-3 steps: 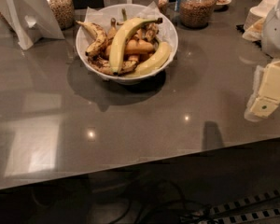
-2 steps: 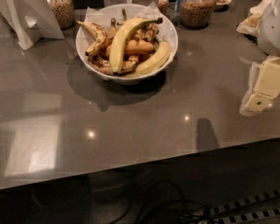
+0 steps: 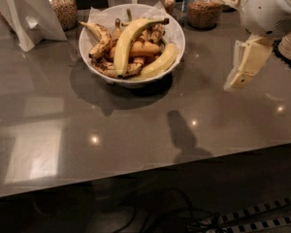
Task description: Pick banana from white bowl
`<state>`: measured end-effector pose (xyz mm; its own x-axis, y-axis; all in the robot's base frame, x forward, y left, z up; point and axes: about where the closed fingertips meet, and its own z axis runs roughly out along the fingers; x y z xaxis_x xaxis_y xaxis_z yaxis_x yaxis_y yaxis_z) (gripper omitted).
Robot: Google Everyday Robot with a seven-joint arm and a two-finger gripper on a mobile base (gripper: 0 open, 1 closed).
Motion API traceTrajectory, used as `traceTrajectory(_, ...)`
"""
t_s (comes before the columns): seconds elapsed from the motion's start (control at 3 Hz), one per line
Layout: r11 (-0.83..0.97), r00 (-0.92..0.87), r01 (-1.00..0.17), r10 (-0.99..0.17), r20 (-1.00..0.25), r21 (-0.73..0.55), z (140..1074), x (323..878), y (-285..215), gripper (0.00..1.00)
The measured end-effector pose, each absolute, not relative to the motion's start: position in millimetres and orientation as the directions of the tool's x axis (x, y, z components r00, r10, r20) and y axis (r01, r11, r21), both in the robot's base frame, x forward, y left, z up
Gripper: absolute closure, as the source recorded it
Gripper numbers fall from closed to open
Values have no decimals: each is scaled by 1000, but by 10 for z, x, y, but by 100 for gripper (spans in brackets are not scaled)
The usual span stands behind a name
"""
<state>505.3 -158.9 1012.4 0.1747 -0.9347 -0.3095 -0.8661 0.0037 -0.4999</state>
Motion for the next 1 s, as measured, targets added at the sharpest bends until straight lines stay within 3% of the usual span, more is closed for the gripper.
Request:
traceTrajectory(0.67,-372,593,-729,-762,-261,-574,10349,5517,-575,0)
traceTrajectory(1.0,-372,594,-729,-761,-260,-574,10348,5517,-575,0)
